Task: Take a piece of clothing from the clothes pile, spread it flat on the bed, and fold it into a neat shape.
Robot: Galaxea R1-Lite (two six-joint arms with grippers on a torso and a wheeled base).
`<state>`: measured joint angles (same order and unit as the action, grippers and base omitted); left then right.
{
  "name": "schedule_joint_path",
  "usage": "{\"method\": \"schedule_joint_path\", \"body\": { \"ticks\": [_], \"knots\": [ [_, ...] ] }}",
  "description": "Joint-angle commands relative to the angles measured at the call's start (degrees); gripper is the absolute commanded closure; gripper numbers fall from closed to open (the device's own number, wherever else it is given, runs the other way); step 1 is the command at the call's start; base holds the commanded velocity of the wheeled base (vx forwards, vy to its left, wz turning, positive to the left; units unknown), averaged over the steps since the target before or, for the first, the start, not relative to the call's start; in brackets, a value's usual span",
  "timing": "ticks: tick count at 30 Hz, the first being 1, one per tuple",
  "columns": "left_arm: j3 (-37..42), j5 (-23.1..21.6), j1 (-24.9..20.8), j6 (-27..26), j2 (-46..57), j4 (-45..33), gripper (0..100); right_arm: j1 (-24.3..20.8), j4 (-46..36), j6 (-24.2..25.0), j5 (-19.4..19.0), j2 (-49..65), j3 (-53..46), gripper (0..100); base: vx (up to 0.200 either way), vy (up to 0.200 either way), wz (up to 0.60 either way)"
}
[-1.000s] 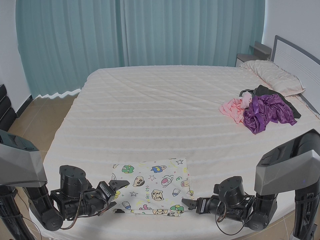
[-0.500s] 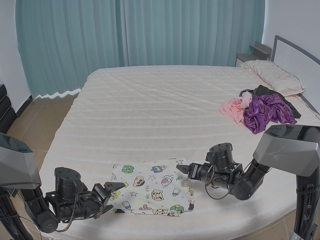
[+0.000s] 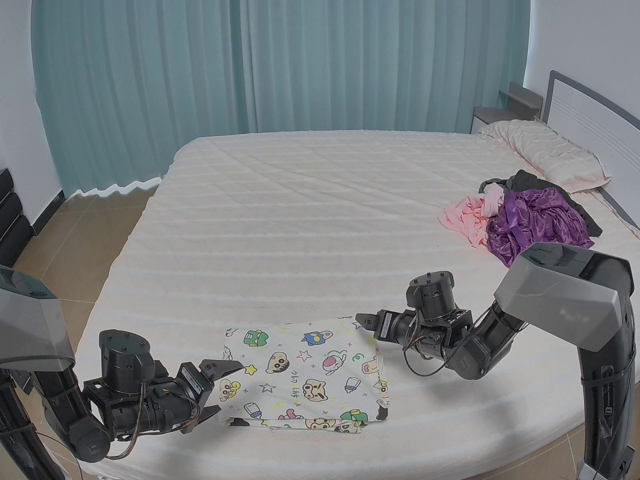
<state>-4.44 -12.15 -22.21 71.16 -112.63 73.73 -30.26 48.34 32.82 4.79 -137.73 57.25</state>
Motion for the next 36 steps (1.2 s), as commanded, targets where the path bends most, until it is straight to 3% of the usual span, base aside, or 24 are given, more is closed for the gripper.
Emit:
{"method": "schedule_joint_path", "body": {
  "ticks": [1, 16, 17, 36],
  "knots": [
    [-0.2, 0.0, 0.1, -0.4, -0.8, 0.4, 0, 0.6, -0.2, -0.2, -0.2, -2.1, 1.6, 0, 0.000, 0.000, 0.00],
    [-0.7, 0.1, 0.0, -0.7, -1.5, 0.4, 0, -1.3, -3.2, -2.3, -1.5, -9.4, 11.9, 0, 0.000, 0.000, 0.00],
    [-0.7, 0.1, 0.0, -0.7, -1.5, 0.4, 0, -1.0, -3.4, -2.2, -1.4, -9.4, 12.5, 100, 0.000, 0.000, 0.00],
    [-0.7, 0.6, -0.2, -0.8, -1.5, 0.4, 0, 1.7, -3.1, -1.7, 1.5, -8.4, 11.0, 100, 0.000, 0.000, 0.00]
  ]
}}
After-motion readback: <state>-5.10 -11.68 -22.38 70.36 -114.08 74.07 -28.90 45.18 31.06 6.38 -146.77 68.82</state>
